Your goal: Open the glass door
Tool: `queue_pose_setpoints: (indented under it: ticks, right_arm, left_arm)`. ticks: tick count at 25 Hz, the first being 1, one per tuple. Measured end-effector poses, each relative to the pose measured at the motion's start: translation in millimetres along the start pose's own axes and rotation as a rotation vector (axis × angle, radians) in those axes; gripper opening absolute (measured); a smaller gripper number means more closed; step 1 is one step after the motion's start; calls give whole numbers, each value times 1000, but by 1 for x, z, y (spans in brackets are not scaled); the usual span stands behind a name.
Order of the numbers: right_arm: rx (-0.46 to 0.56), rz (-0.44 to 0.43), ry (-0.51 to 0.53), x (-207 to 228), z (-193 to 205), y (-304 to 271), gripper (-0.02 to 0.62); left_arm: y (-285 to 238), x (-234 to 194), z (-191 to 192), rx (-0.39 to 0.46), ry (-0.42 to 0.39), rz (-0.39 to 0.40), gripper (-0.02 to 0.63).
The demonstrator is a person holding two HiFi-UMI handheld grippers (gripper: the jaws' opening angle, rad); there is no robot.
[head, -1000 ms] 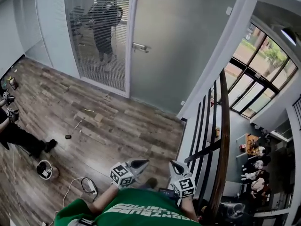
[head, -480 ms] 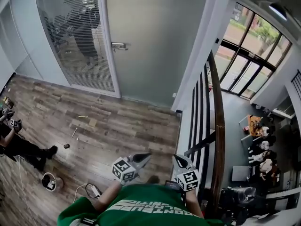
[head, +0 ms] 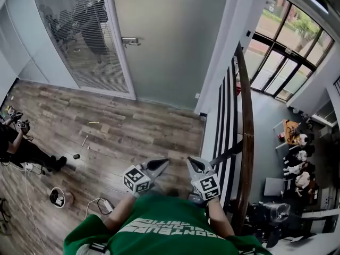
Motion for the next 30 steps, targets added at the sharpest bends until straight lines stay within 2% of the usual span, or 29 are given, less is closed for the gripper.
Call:
queue_pose_setpoints:
  ticks: [5, 9, 17, 24, 30]
  right_arm:
    - [15, -28, 46, 10, -13, -20, -6]
    - [5, -37, 52, 17, -11, -27, -6]
    - [-41, -30, 49, 47, -13, -53, -6]
    - [-66, -18, 45, 77, -16, -89, -6]
    - [-79, -3, 40, 106, -32, -124, -6]
  left_arm:
    - [-10, -14, -17, 31, -13, -28, 17]
    - [-16, -25, -13, 39, 6, -49, 17]
    - [-41, -62, -21, 41, 42, -42, 17]
    - [-61, -109, -33, 46, 53, -41, 17]
    - [-75, -152, -59, 61, 47, -42, 16]
Point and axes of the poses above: the fingertips, and each gripper's own axes: y backward along the fingers, x to its right, z out of its underside, the point moved 10 cm from there along y, backward along the fingers, and after that the axes turned 3 degrees about z, right-handed, at the moved point
